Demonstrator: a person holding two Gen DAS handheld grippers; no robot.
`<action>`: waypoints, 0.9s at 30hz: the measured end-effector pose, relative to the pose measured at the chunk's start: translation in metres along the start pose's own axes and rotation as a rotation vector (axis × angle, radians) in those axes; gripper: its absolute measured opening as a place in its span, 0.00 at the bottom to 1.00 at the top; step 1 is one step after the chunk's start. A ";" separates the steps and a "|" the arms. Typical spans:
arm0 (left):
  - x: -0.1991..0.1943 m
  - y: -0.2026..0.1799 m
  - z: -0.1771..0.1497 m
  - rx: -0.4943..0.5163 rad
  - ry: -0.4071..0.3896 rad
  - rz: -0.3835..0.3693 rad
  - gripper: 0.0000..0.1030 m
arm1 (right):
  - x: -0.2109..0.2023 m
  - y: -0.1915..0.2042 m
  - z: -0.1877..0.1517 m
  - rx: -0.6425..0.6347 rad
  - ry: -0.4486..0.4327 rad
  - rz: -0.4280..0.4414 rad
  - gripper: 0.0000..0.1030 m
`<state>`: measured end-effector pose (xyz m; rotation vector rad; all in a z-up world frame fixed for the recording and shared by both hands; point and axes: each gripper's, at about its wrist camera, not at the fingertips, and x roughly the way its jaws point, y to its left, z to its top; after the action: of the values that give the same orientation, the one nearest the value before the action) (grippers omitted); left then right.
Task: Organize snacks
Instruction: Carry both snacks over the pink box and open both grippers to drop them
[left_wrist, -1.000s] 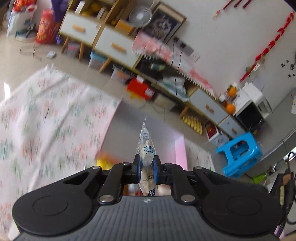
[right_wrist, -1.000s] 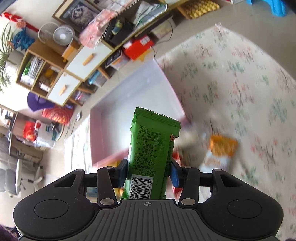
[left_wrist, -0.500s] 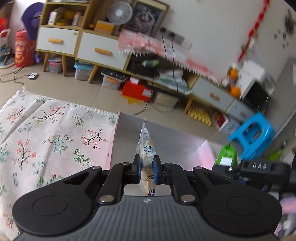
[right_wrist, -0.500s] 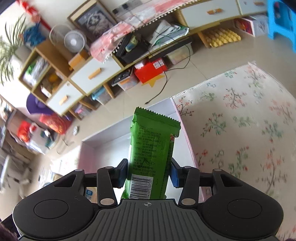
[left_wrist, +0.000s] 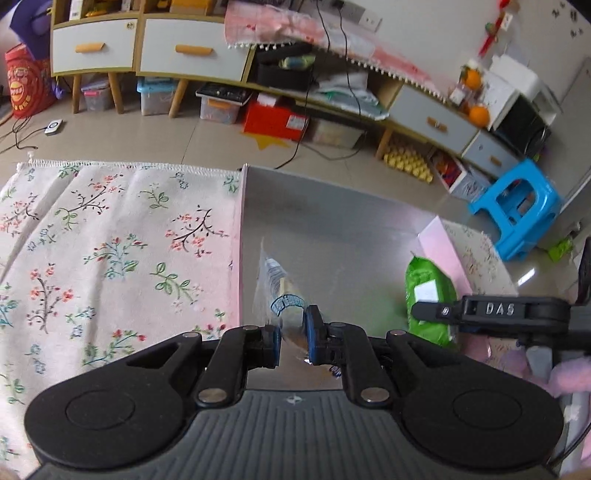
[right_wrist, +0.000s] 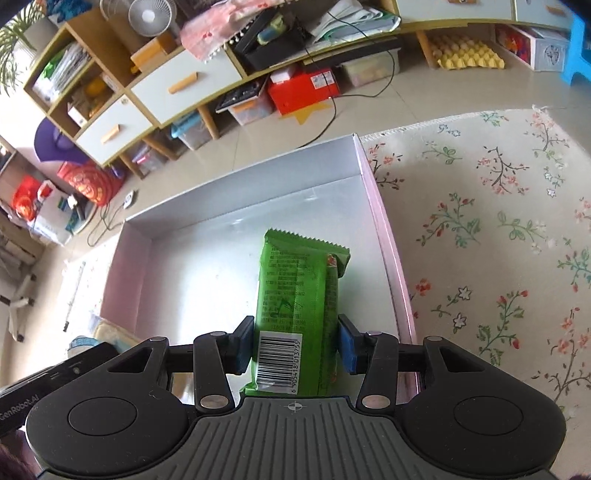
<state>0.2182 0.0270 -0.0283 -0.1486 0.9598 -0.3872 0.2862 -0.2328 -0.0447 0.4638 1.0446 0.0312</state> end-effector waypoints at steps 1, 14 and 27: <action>0.001 -0.001 -0.001 0.014 0.008 0.004 0.12 | 0.000 0.000 0.000 0.002 0.000 0.000 0.43; 0.020 -0.011 -0.005 0.057 -0.015 -0.039 0.14 | -0.004 -0.003 0.000 0.015 -0.029 -0.003 0.46; -0.008 -0.038 -0.010 0.160 -0.113 0.092 0.80 | -0.043 0.004 -0.003 -0.012 -0.081 -0.002 0.69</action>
<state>0.1964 -0.0043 -0.0164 0.0194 0.8178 -0.3651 0.2627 -0.2384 -0.0084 0.4499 0.9647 0.0166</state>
